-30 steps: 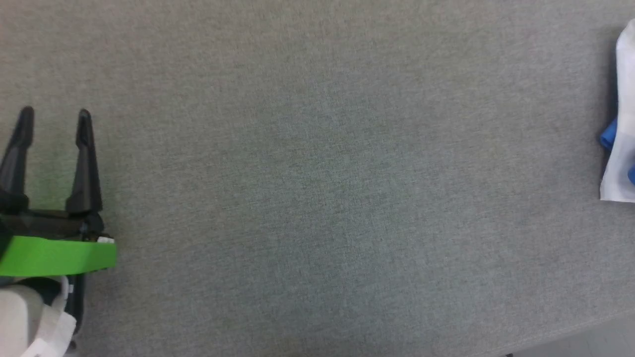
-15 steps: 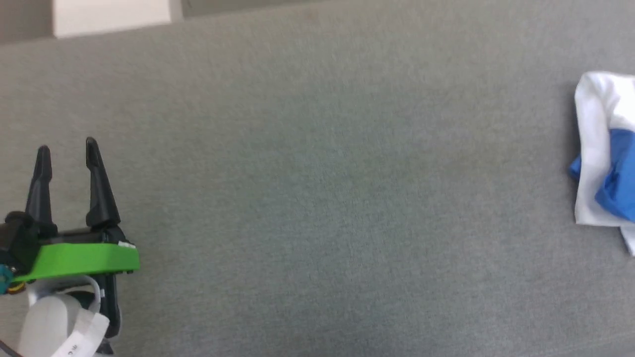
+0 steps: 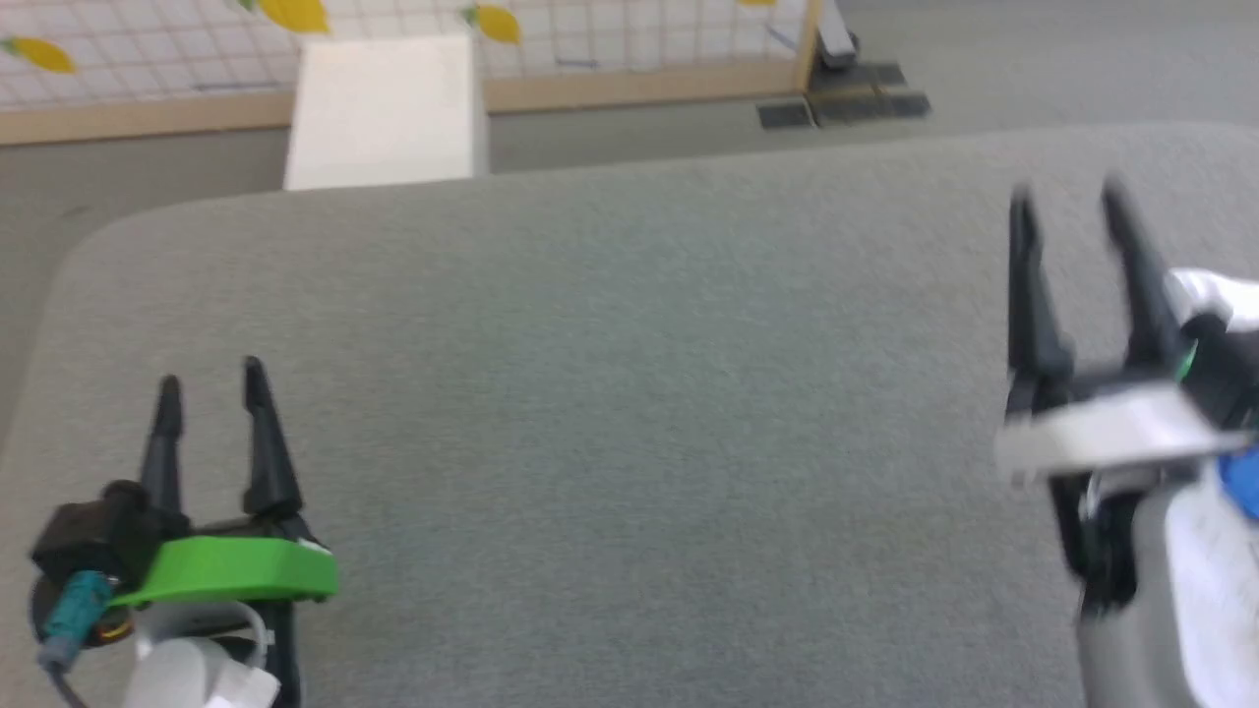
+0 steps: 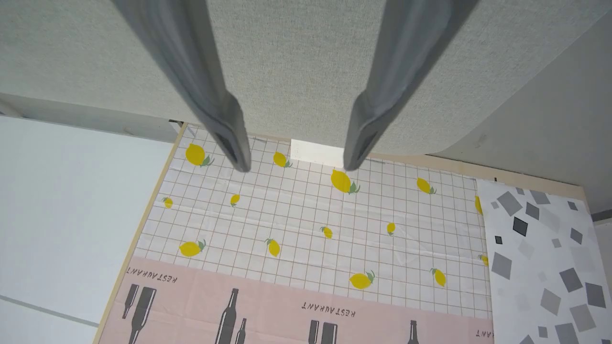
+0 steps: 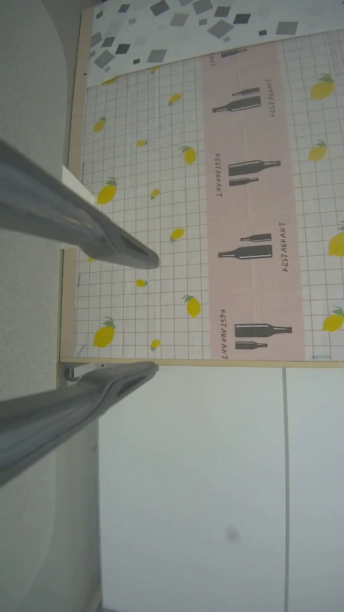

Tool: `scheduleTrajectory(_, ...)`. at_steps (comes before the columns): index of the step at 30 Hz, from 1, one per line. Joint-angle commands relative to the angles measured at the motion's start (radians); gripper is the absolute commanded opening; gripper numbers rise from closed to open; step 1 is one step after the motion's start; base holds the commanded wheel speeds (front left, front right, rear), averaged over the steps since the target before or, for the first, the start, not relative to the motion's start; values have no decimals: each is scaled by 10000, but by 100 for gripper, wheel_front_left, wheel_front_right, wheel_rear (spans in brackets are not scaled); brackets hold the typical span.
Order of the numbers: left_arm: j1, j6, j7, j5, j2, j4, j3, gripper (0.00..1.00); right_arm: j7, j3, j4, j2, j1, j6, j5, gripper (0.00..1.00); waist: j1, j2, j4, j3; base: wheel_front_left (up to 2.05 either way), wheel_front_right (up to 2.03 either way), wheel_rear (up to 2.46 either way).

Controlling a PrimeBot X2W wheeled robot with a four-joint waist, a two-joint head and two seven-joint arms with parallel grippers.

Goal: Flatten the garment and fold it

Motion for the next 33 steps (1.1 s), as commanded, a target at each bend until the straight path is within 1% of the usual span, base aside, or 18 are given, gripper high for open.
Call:
scheduleTrajectory(1, 124, -51, -75, 133, -110, 85, -90, 100, -135, 24, 301, 27, 466, -17, 377, 100, 1, 0, 685, -687, 0, 0, 0)
scheduleTrajectory(4, 266, -140, -80, 236, -245, 434, -393, 100, -263, 220, 1034, 30, 1327, -17, 594, 100, 1, 0, 810, -901, 0, 0, 0)
scheduleTrajectory(8, 373, -227, -77, 402, -315, 928, -779, 100, -192, 184, 1596, 31, 1831, -17, 291, 100, 1, 0, 822, -1016, 0, 0, 0)
scheduleTrajectory(14, 411, -282, -78, 468, -376, 1809, -1072, 100, 58, 217, 2077, 32, 2076, -17, -201, 100, 1, 0, 728, -1050, 0, 0, 0)
scheduleTrajectory(18, 375, -330, -76, 458, -396, 2328, -1208, 100, 118, 207, 2248, 33, 2113, -17, -159, 100, 1, 0, 679, -1057, 0, 0, 0)
scheduleTrajectory(19, 344, -278, 7, 442, -384, 2331, -1208, 0, 129, 201, 2227, 21, 2015, -2, -154, 0, 1, 0, 682, -1057, 0, 0, 0)
scheduleTrajectory(33, 374, -249, 203, 647, -423, 2165, -1190, 0, 245, 221, 2042, 20, 2088, -1, -241, 0, 1, 0, 711, -1059, 0, 0, 0)
